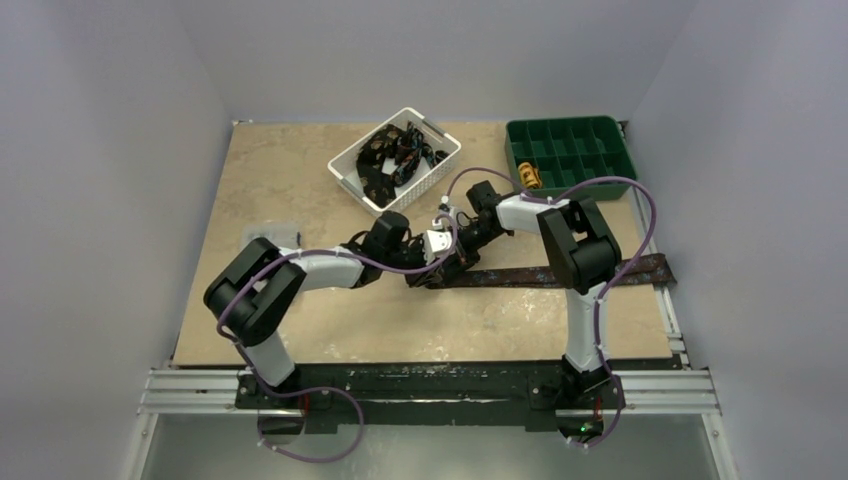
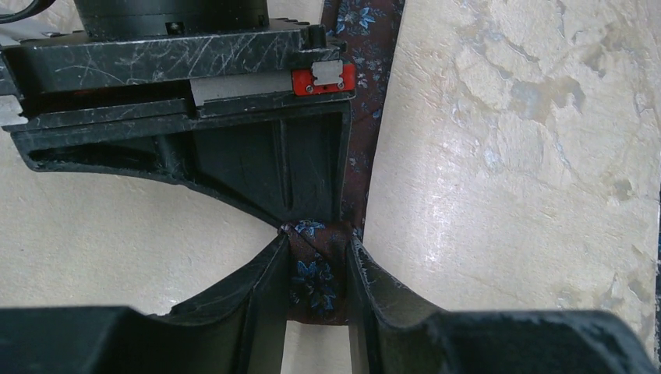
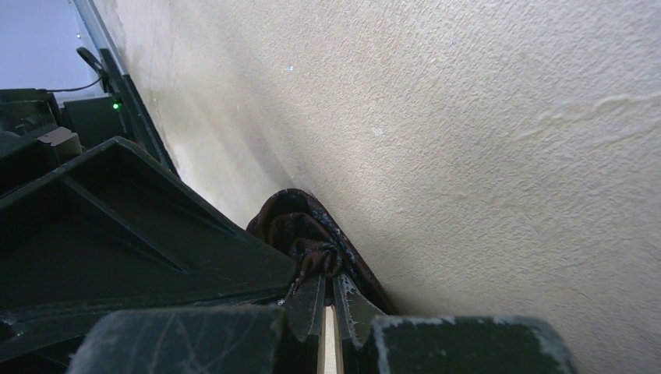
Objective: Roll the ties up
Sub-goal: Roll the tie at the center of the board.
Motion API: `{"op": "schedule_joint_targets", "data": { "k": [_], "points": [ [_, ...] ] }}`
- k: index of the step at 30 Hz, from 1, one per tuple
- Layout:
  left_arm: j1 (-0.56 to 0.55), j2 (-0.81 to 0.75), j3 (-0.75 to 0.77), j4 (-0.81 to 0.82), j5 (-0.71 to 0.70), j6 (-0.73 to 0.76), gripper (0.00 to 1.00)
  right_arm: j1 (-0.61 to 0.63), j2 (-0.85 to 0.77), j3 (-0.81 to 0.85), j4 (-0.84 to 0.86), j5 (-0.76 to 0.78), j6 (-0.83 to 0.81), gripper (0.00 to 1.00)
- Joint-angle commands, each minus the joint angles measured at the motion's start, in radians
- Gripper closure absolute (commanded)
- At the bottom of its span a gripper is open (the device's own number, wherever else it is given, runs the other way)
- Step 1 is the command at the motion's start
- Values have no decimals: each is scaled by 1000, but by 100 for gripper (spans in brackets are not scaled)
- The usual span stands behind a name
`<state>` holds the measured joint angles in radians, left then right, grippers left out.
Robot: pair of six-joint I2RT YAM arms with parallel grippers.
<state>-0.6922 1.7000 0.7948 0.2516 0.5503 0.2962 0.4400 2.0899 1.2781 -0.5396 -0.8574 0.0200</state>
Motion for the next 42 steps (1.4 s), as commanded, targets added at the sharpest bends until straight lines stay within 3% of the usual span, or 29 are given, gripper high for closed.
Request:
{"op": "schedule_joint_targets", "data": {
  "k": [1,10,19,23,30,36,42],
  "points": [
    [-24,39,39,43,1,13,71,3,25,-32,64,128,-40,100],
    [-60,47,33,-114,-47,78,66,3,-1,-39,91,104,-28,100],
    [-61,72,-13,-153,-101,100,69,2,-25,-26,67,73,-59,100],
    [-59,78,6,-188,-133,108,70,0,-56,1,29,52,-58,92],
    [-59,87,21,-215,-147,108,72,-31,-96,67,-93,71,-111,86],
    [-61,91,23,-218,-142,111,73,-47,-130,70,-124,26,-115,72],
    [-62,90,21,-214,-143,112,73,-41,-139,27,-63,-36,-4,56]
  ]
}}
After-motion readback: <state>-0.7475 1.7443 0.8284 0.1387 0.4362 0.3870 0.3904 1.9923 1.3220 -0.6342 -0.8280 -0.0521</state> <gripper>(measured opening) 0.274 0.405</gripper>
